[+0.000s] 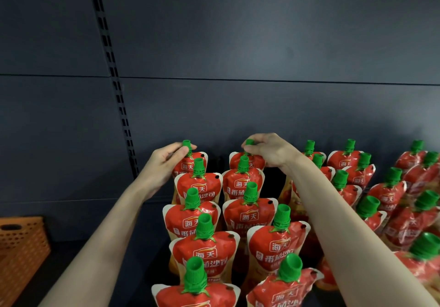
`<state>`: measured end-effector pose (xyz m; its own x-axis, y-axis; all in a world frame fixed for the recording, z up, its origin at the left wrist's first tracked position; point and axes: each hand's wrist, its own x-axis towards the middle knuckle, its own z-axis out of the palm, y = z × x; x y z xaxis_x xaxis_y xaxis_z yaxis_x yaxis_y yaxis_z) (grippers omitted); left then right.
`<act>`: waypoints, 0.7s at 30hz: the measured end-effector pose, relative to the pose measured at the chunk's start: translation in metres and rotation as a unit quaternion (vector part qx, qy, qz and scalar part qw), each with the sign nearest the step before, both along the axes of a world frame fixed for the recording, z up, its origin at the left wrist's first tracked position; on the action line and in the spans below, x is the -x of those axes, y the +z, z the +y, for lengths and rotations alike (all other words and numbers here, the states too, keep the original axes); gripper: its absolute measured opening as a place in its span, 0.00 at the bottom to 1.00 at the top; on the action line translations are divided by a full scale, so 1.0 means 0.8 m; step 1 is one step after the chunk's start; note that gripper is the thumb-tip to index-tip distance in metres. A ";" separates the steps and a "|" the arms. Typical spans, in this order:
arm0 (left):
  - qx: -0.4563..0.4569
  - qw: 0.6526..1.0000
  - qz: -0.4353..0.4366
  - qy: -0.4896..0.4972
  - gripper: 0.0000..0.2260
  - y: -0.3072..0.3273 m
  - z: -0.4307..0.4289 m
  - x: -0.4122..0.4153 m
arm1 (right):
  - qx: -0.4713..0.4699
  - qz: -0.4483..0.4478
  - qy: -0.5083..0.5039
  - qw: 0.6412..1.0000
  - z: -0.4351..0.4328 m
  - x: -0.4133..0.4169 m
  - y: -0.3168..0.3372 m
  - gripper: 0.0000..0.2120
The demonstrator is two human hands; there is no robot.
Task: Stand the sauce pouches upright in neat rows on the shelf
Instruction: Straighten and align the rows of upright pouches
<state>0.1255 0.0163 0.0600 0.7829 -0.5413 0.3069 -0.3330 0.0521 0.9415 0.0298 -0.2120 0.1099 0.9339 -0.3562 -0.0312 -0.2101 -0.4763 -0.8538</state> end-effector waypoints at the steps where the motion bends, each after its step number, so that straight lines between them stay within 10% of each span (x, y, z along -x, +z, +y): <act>1: 0.001 1.000 0.000 -0.001 0.10 0.000 0.000 0.001 | 0.001 -0.001 -0.002 1.000 0.001 0.000 0.000 0.07; 12: 0.078 0.971 -0.145 0.175 0.06 0.026 0.019 0.029 | 0.036 -0.187 -0.066 0.979 0.024 0.047 0.031 0.12; 21: -0.060 0.994 -0.046 -0.082 0.17 0.027 0.011 0.049 | -0.074 -0.063 0.039 0.994 0.042 0.067 0.012 0.10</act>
<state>0.0865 0.0255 0.0817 0.6532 -0.6955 0.2992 -0.4142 0.0025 0.9102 -0.0237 -0.1784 0.1197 0.9586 -0.2818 0.0416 -0.0636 -0.3542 -0.9330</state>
